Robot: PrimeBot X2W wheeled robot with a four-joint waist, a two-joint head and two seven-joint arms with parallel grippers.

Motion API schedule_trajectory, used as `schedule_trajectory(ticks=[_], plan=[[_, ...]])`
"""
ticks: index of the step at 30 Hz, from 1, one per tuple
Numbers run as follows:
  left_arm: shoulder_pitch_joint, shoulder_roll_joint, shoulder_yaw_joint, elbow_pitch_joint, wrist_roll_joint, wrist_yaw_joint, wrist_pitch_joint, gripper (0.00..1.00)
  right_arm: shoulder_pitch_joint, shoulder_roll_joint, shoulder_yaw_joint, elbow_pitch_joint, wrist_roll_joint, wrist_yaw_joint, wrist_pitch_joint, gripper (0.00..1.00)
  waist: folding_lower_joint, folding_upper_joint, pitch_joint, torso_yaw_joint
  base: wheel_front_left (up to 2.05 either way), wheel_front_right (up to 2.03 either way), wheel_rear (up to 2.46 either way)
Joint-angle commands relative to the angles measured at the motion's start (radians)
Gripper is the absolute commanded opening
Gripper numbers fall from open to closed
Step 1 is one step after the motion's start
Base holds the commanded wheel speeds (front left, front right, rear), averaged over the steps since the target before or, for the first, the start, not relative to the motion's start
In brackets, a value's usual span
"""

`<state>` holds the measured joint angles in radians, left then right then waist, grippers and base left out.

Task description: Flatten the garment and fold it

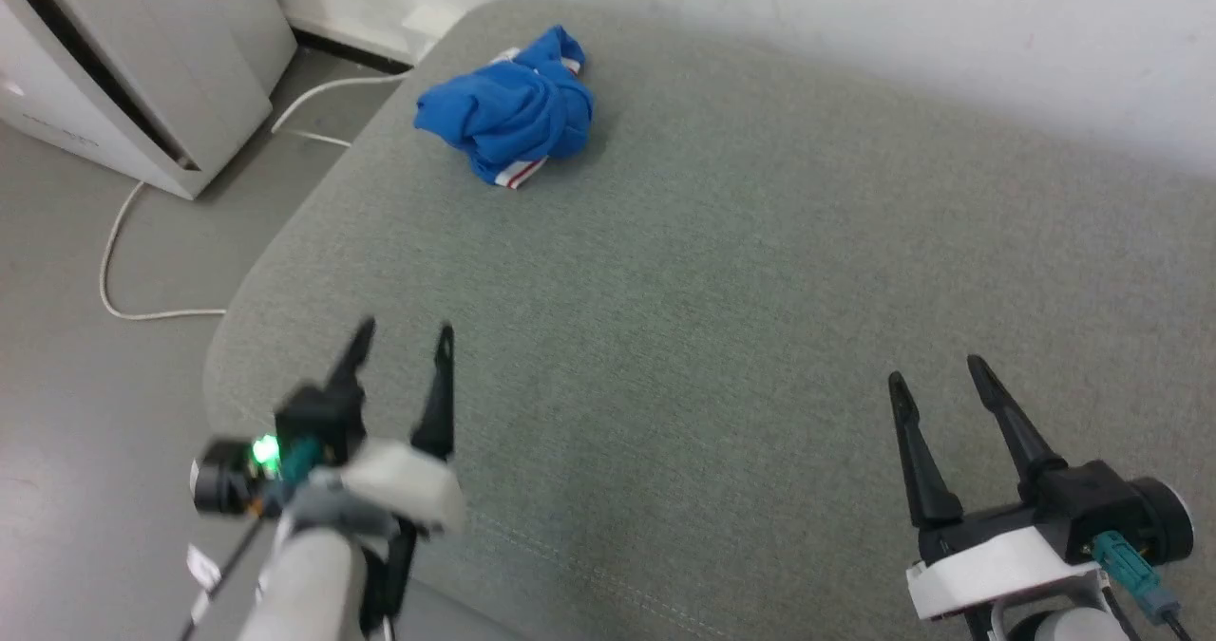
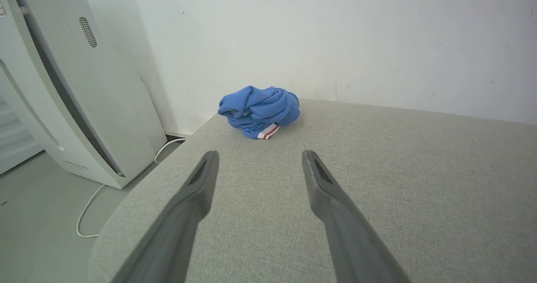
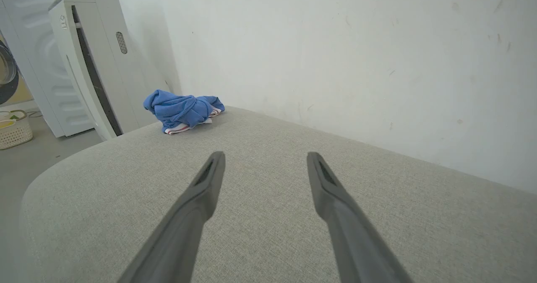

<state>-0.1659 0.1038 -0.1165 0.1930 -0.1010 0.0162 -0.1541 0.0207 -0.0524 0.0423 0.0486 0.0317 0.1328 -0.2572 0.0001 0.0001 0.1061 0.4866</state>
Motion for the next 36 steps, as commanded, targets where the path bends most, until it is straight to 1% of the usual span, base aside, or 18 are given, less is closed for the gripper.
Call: schedule_trajectory(ticks=[1,2,6,12,16,20,23,27,31,34,35,36], plan=[[-0.048,0.013,0.003,0.007,0.002,-0.010,0.013,1.00,-0.019,0.002,0.006,-0.009,-0.012,-0.002,-0.005,1.00,-0.0001,-0.0001,0.076,-0.041,0.00,0.00,0.00],[-0.091,0.019,0.004,0.021,-0.003,-0.020,0.032,1.00,-0.026,0.002,0.008,-0.018,-0.022,-0.002,-0.005,1.00,-0.0001,-0.0001,0.093,-0.048,0.00,0.00,0.00],[-0.271,0.075,0.021,0.069,-0.017,-0.061,0.117,1.00,-0.057,-0.003,0.031,-0.077,-0.053,-0.002,0.010,1.00,-0.0001,-0.0001,0.194,-0.098,0.00,0.00,0.00],[-0.547,0.158,0.017,0.204,-0.029,-0.110,0.275,1.00,-0.094,-0.046,0.067,-0.200,-0.066,-0.002,0.064,1.00,-0.0001,-0.0001,0.341,-0.161,0.00,0.00,0.00],[-0.701,0.208,0.025,0.310,-0.101,-0.137,0.358,1.00,-0.130,-0.050,0.083,-0.288,-0.062,-0.002,0.081,1.00,-0.0001,-0.0001,0.427,-0.221,0.00,0.00,0.00],[-0.825,0.280,0.013,0.400,-0.168,-0.145,0.468,1.00,-0.155,-0.048,0.087,-0.366,-0.058,-0.002,0.092,1.00,-0.0001,-0.0001,0.502,-0.272,0.00,0.00,0.00],[-0.897,0.330,-0.003,0.465,-0.220,-0.146,0.564,1.00,-0.171,-0.050,0.091,-0.406,-0.058,-0.002,0.098,1.00,-0.0001,-0.0001,0.544,-0.304,0.00,0.00,0.00],[-0.956,0.386,0.004,0.533,-0.280,-0.147,0.662,1.00,-0.180,-0.043,0.095,-0.446,-0.054,-0.002,0.098,1.00,-0.0001,-0.0001,0.581,-0.341,0.00,0.00,0.00],[-0.972,0.419,0.003,0.584,-0.349,-0.147,0.761,1.00,-0.179,-0.036,0.093,-0.468,-0.053,-0.002,0.094,1.00,-0.0001,-0.0001,0.596,-0.354,0.00,0.00,0.00],[-0.957,0.433,-0.012,0.611,-0.399,-0.147,0.837,1.00,-0.178,-0.034,0.087,-0.474,-0.054,-0.002,0.093,1.00,-0.0001,-0.0001,0.598,-0.352,0.00,0.00,0.00],[-0.948,0.431,-0.015,0.622,-0.421,-0.147,0.869,0.02,-0.179,-0.033,0.084,-0.474,-0.054,-0.002,0.093,1.00,-0.0001,-0.0001,0.597,-0.350,0.00,0.00,0.00],[-0.940,0.429,-0.018,0.628,-0.442,-0.147,0.894,0.00,-0.179,-0.032,0.081,-0.475,-0.055,-0.002,0.092,1.00,-0.0001,-0.0001,0.595,-0.346,0.00,0.00,0.00]])
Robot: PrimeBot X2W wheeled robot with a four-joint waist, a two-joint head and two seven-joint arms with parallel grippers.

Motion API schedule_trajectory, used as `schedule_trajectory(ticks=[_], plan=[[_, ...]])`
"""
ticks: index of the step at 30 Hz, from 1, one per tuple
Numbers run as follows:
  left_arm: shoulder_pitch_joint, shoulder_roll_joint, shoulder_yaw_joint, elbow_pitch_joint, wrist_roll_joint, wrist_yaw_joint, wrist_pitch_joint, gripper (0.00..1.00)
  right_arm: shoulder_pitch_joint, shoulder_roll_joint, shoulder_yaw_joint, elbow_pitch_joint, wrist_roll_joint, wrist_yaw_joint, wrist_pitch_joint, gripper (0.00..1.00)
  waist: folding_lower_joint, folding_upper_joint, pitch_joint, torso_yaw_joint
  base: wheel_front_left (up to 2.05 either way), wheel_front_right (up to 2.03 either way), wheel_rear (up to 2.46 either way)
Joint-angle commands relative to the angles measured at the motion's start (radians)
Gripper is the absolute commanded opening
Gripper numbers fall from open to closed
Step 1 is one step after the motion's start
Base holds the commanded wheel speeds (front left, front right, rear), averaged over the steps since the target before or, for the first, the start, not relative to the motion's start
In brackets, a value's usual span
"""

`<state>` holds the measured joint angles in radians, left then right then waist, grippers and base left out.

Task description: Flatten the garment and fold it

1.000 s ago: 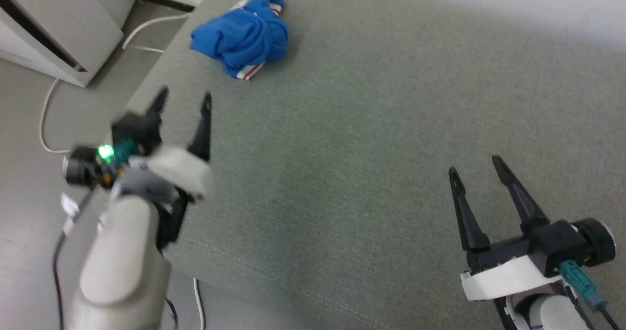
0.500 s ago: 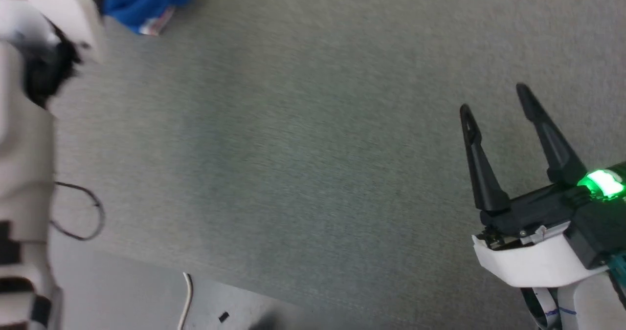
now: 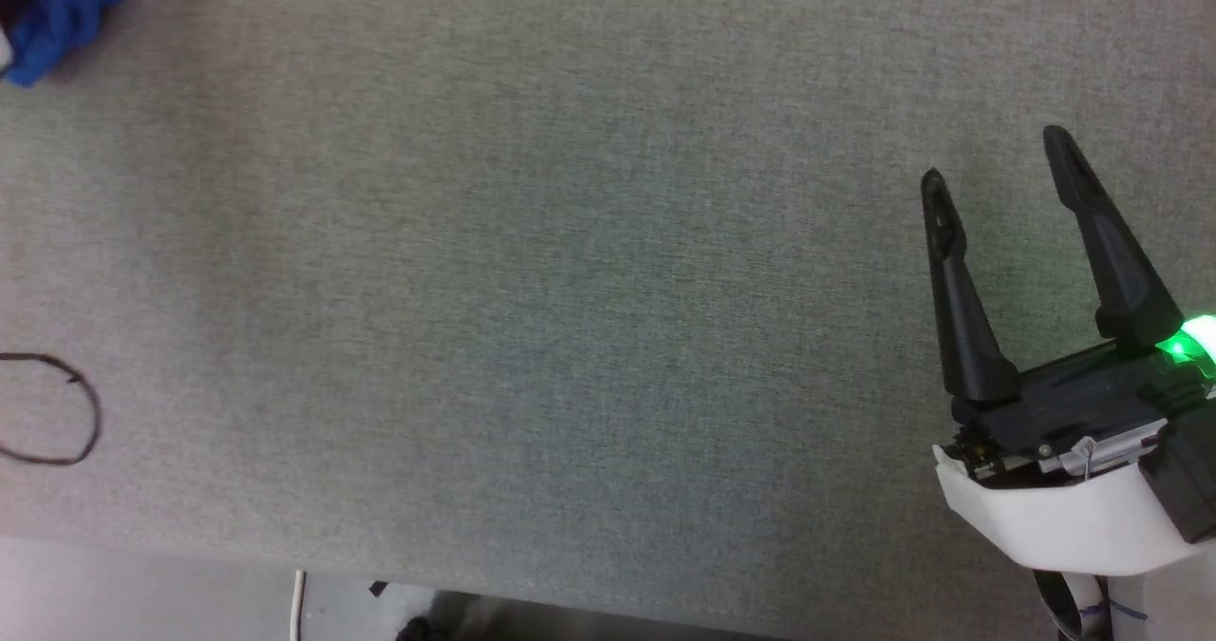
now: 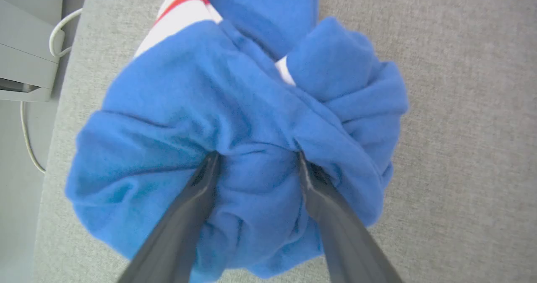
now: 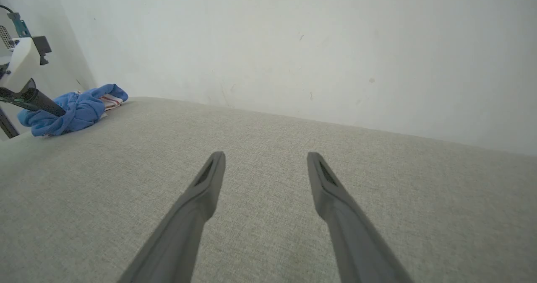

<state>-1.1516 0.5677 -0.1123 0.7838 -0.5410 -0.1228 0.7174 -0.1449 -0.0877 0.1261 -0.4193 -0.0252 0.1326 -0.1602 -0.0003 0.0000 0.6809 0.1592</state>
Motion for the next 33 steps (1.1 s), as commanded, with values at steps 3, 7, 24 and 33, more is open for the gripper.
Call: schedule_trajectory(ticks=[3,7,24,33], plan=[[0.062,-0.027,-0.022,0.033,-0.042,-0.008,0.030,0.00,-0.011,0.004,-0.010,-0.010,-0.002,-0.002,-0.004,1.00,0.0003,0.0000,0.013,-0.007,0.00,0.00,0.00],[0.075,-0.014,-0.020,0.034,-0.064,-0.008,-0.016,0.00,-0.010,-0.002,-0.012,-0.010,-0.008,-0.002,-0.001,1.00,0.0003,0.0000,-0.011,0.009,0.00,0.00,0.00],[0.031,0.039,-0.004,-0.007,0.009,0.008,-0.651,0.00,-0.006,0.025,-0.083,0.115,-0.005,-0.002,-0.028,1.00,0.0003,0.0000,-0.326,0.027,0.00,0.00,0.00],[0.057,-0.038,-0.067,-0.153,0.036,0.000,-0.824,0.00,0.034,0.037,-0.122,0.218,0.015,-0.002,-0.049,1.00,0.0003,0.0000,-0.497,-0.023,0.00,0.00,0.00]])
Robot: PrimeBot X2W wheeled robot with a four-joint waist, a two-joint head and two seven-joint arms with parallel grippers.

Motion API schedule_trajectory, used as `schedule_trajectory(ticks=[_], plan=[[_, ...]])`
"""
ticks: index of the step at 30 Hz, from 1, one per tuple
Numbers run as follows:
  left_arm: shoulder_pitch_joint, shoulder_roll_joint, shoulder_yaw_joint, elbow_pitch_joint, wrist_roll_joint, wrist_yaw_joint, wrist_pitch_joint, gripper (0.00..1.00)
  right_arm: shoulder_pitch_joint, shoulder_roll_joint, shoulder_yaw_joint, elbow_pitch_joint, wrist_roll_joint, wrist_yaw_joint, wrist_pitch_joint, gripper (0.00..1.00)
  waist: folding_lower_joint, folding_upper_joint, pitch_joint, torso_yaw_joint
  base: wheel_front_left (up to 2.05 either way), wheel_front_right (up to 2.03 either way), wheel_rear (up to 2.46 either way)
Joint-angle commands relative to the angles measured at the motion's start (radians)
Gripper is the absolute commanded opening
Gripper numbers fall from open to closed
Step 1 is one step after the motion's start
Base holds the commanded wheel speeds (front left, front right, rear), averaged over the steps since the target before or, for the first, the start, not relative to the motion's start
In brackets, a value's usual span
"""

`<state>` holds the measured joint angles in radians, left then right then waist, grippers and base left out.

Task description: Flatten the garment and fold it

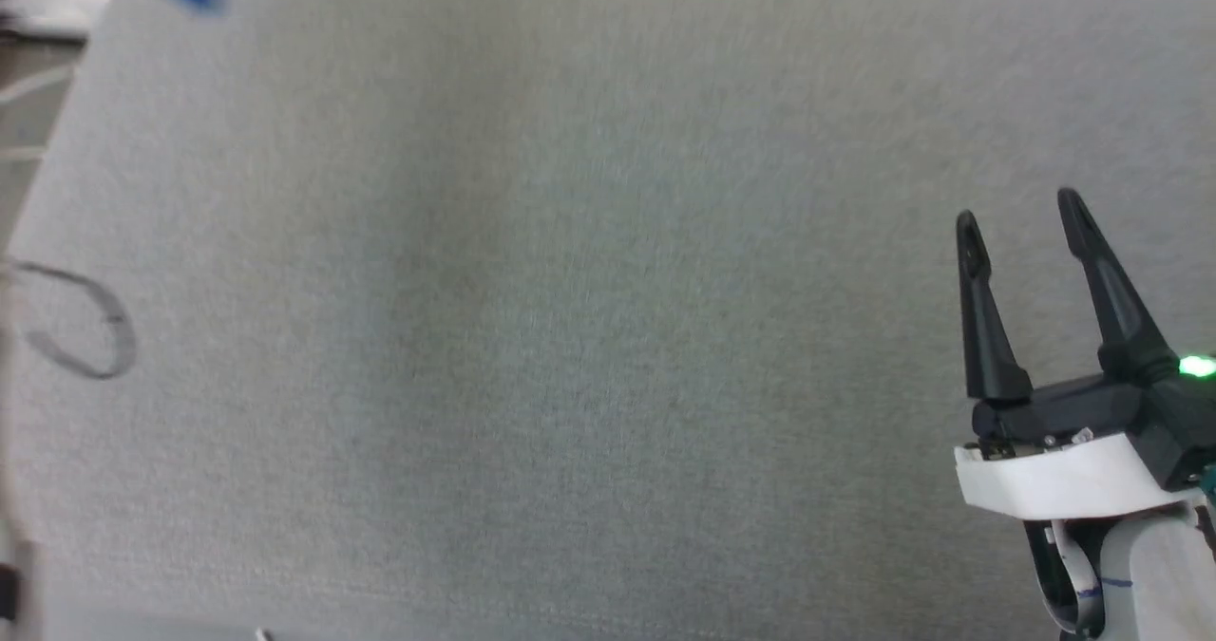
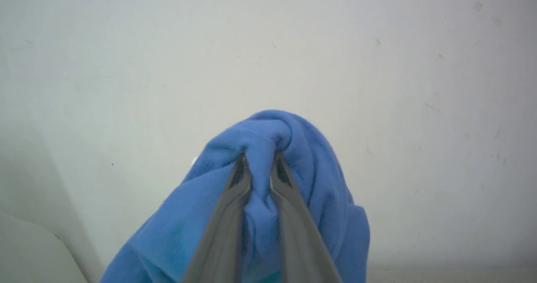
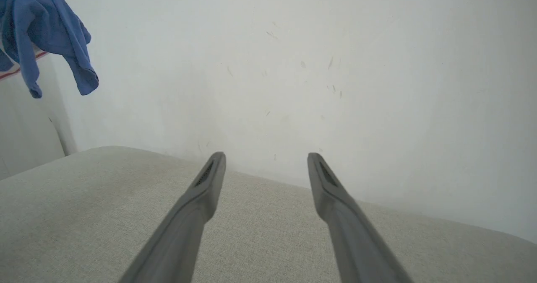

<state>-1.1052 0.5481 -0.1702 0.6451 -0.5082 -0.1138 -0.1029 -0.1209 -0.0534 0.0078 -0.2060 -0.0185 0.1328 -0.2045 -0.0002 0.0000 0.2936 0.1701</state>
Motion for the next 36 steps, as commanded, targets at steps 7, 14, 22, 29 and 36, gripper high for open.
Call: schedule_trajectory(ticks=[7,14,22,29,36], plan=[[0.124,-0.142,-0.098,-0.188,-0.011,0.000,0.031,0.00,0.019,0.003,-0.008,0.034,0.036,-0.002,0.016,1.00,0.0002,0.0000,-0.171,-0.114,0.00,0.00,0.00],[0.309,-0.297,-0.236,-0.314,-0.002,0.026,0.046,0.00,0.033,0.003,-0.021,0.038,0.025,-0.002,0.055,1.00,0.0002,0.0000,-0.163,-0.237,0.00,0.00,0.00],[0.497,-0.405,-0.375,-0.184,0.062,0.080,-0.012,0.00,0.056,0.003,-0.003,0.074,0.038,-0.002,0.084,1.00,0.0002,0.0000,-0.091,-0.353,0.00,0.00,0.00],[0.576,-0.421,-0.477,0.017,0.073,0.035,0.071,1.00,0.066,0.003,0.009,0.138,0.048,-0.002,0.081,1.00,0.0002,0.0000,-0.078,-0.363,0.00,0.00,0.00],[0.579,-0.414,-0.457,-0.005,0.070,0.052,-0.038,1.00,0.081,0.003,-0.002,0.184,0.044,-0.002,0.077,1.00,0.0002,0.0000,-0.153,-0.295,0.00,0.00,0.00]])
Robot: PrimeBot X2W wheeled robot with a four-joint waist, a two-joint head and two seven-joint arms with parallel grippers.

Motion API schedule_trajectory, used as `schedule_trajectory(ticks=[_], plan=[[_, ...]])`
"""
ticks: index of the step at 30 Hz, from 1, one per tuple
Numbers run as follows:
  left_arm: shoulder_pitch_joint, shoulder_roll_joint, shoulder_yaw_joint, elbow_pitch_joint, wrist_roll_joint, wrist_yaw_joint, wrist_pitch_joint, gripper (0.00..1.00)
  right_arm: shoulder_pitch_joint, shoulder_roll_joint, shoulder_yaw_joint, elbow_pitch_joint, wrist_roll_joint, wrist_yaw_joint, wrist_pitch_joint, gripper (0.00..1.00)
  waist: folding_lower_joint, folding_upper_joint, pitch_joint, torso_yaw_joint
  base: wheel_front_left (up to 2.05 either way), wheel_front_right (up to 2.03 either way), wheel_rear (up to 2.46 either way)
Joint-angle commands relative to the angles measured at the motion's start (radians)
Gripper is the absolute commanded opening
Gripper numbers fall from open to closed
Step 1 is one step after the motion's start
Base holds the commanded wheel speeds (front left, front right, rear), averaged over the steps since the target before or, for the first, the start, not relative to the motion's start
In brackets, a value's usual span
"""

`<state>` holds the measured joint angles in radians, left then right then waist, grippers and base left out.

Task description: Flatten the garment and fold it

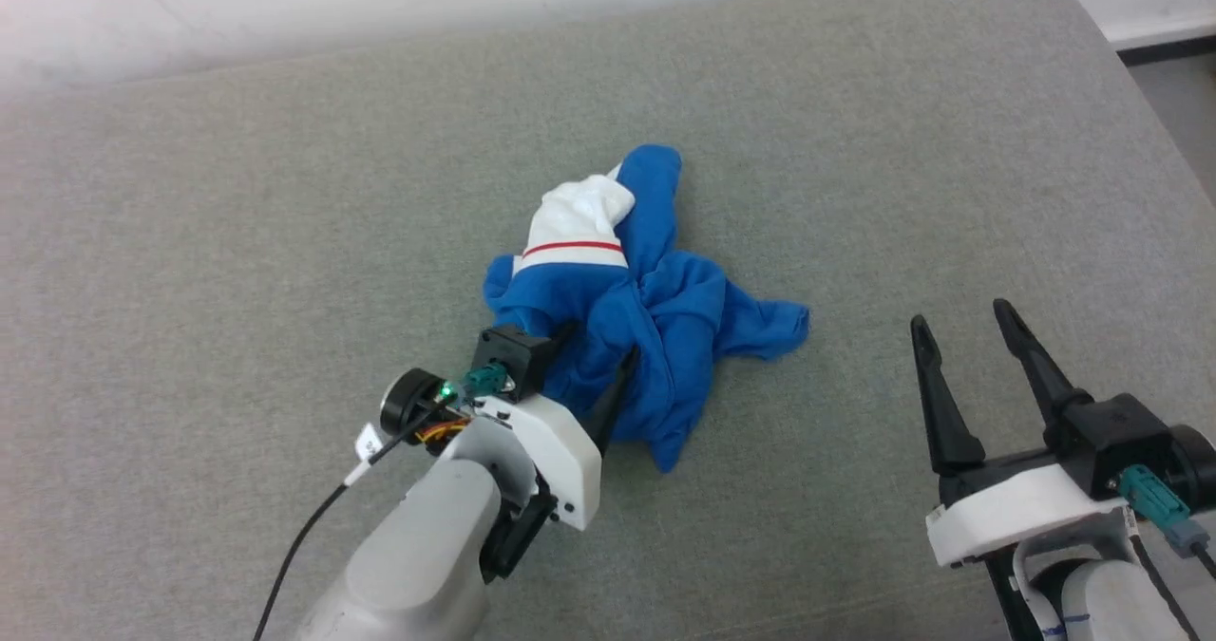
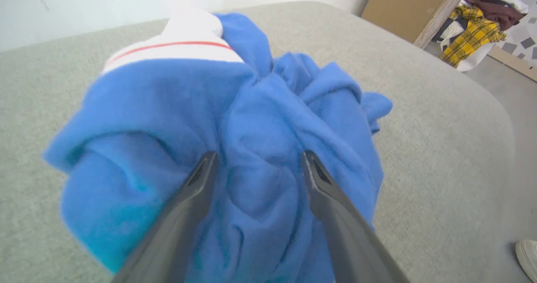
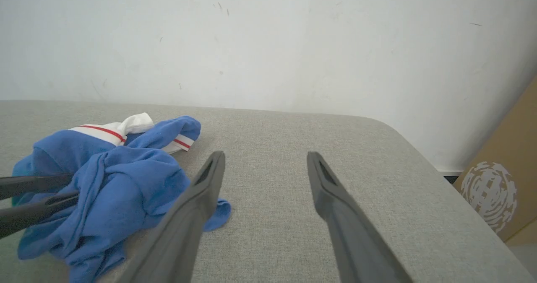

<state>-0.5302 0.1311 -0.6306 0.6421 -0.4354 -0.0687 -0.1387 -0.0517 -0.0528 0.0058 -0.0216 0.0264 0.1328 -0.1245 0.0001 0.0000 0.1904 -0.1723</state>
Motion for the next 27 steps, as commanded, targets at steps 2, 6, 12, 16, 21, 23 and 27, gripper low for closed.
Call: schedule_trajectory(ticks=[2,6,12,16,21,23,27], plan=[[0.012,0.010,0.022,-0.034,-0.012,0.019,-0.034,1.00,0.019,0.003,-0.004,0.010,0.000,-0.002,-0.005,1.00,-0.0001,0.0000,-0.082,0.071,0.00,0.00,0.00],[0.052,0.049,0.076,-0.132,-0.028,0.059,-0.083,1.00,0.038,0.003,-0.002,0.030,0.013,-0.002,-0.022,1.00,-0.0001,0.0000,-0.144,0.110,0.00,0.00,0.00],[0.194,0.136,0.167,-0.323,-0.011,0.162,-0.118,1.00,0.080,0.003,-0.003,0.055,0.021,-0.002,-0.049,1.00,-0.0001,0.0000,-0.211,0.157,0.00,0.00,0.00],[0.325,0.179,0.204,-0.439,0.029,0.205,-0.122,1.00,0.101,0.003,-0.010,0.058,0.033,-0.002,-0.060,1.00,-0.0001,0.0000,-0.232,0.179,0.00,0.00,0.00],[0.486,0.155,0.261,-0.573,0.101,0.264,-0.123,1.00,0.115,0.003,0.000,0.069,0.052,-0.002,-0.070,1.00,-0.0001,0.0000,-0.240,0.191,0.00,0.00,0.00],[0.541,0.133,0.290,-0.615,0.129,0.285,-0.123,1.00,0.120,0.003,0.002,0.074,0.064,-0.002,-0.073,1.00,-0.0001,0.0000,-0.243,0.194,0.00,0.00,0.00],[0.618,0.084,0.342,-0.668,0.173,0.287,-0.123,1.00,0.130,0.003,0.010,0.079,0.074,-0.002,-0.076,1.00,-0.0001,0.0000,-0.238,0.204,0.00,0.00,0.00]])
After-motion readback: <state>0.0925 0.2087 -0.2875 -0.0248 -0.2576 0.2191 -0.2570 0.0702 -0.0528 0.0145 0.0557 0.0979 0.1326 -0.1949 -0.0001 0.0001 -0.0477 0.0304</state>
